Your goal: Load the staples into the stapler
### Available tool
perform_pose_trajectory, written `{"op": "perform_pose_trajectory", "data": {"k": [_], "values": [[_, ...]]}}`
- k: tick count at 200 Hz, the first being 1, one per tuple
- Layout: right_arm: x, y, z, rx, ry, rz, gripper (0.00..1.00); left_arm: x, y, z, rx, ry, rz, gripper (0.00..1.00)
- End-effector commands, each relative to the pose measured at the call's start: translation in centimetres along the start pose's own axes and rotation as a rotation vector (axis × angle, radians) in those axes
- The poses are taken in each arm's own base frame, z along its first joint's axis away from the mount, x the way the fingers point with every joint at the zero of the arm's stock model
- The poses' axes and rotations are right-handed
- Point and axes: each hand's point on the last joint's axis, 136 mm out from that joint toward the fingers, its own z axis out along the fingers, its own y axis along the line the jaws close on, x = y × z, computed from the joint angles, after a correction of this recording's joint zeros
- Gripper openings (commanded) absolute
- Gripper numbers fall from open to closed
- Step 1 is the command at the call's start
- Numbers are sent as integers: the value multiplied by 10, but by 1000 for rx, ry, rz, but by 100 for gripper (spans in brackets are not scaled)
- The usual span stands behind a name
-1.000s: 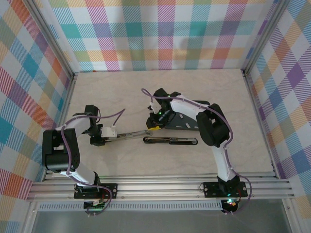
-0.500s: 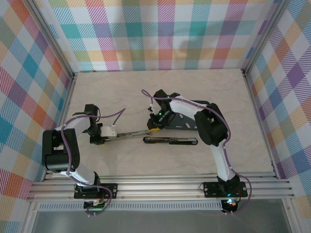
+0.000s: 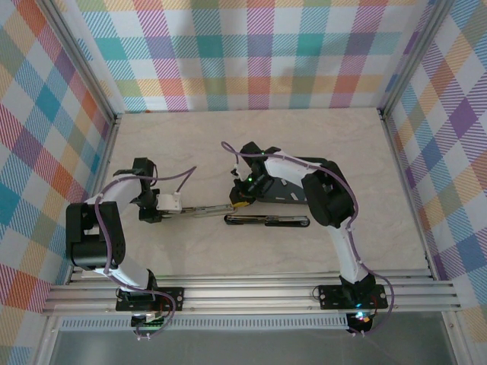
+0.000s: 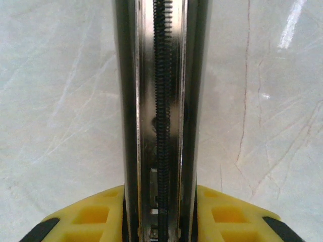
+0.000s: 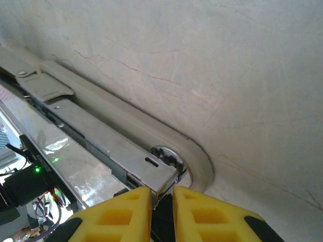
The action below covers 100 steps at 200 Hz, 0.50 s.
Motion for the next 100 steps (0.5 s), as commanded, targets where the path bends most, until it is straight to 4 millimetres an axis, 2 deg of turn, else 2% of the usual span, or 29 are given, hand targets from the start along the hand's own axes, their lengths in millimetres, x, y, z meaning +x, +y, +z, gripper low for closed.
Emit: {"op": "perform_pose_trajectory", "data": {"k": [1,60,100], "values": [[9,-15,16,49,46,38,19,-9,3,-27,-7,-17,-23,27],[10,-14,15,47,42,34,19,-16,1,-54,19,45,-3,27],[6,-5,8,37,17,13,19,-9,-7,-56,64,144,28,27]]}}
